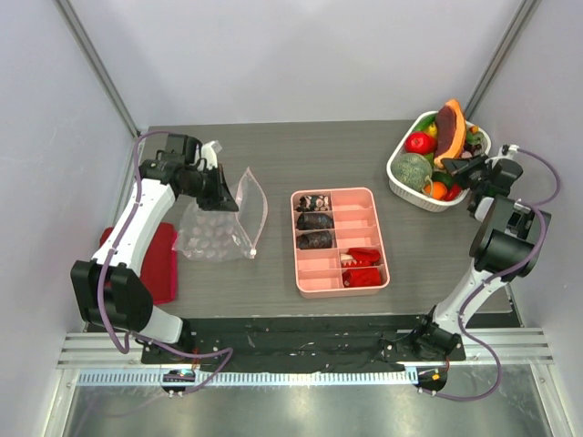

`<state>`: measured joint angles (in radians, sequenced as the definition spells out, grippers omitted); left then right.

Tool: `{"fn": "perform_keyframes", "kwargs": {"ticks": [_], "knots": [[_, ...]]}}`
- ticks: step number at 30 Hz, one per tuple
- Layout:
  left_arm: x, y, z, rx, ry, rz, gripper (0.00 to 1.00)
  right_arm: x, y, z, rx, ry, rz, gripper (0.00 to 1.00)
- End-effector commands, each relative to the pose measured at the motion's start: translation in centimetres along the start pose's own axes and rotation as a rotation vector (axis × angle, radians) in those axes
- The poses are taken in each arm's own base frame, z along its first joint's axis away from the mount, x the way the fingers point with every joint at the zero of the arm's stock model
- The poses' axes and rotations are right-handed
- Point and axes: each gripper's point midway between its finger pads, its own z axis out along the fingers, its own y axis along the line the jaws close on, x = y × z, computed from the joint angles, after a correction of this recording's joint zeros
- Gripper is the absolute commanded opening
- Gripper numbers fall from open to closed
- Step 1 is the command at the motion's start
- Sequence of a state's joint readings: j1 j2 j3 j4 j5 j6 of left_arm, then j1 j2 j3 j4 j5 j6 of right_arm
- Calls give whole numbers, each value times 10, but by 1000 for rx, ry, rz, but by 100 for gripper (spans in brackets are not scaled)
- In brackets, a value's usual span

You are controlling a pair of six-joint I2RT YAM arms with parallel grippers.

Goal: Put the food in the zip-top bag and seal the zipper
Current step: Pick up the fake food from the bin.

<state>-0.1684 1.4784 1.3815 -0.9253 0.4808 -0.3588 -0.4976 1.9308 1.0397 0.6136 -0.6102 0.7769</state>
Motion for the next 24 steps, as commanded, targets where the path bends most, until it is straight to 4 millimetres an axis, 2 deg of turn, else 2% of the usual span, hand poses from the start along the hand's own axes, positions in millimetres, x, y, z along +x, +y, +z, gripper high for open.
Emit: {"fn": "perform_keyframes", "kwargs": {"ticks": [1,6,7,10,13,17,18,20,21,24], "knots": [[-12,-12,-9,36,-42,46,0,-51,60,-25,-111,-111,-175,1],[-11,-13,-9,38,-47,54,0,-66,92,-44,-156,-125,-258,1],[-11,-13,-9,37,-44,56,0,-65,95,-47,-157,-109,-258,1],[-11,-12,-10,34,-53,63,0,-66,118,-59,-194,-67,-316,1],[-12,-11,-11,33,-67,67,0,-55,141,-76,-245,19,-373,1],[-16,-9,-12,18,-89,73,0,-19,166,-105,-324,219,-418,1],[-17,-8,-13,9,-98,72,0,-10,172,-113,-372,262,-487,1],[-22,-6,-13,-3,-116,80,0,11,187,-134,-386,361,-485,1],[-22,-5,-12,-6,-120,82,0,17,191,-141,-410,382,-548,1],[-27,-6,-12,-6,-132,90,0,54,217,-174,-478,508,-578,1]]}}
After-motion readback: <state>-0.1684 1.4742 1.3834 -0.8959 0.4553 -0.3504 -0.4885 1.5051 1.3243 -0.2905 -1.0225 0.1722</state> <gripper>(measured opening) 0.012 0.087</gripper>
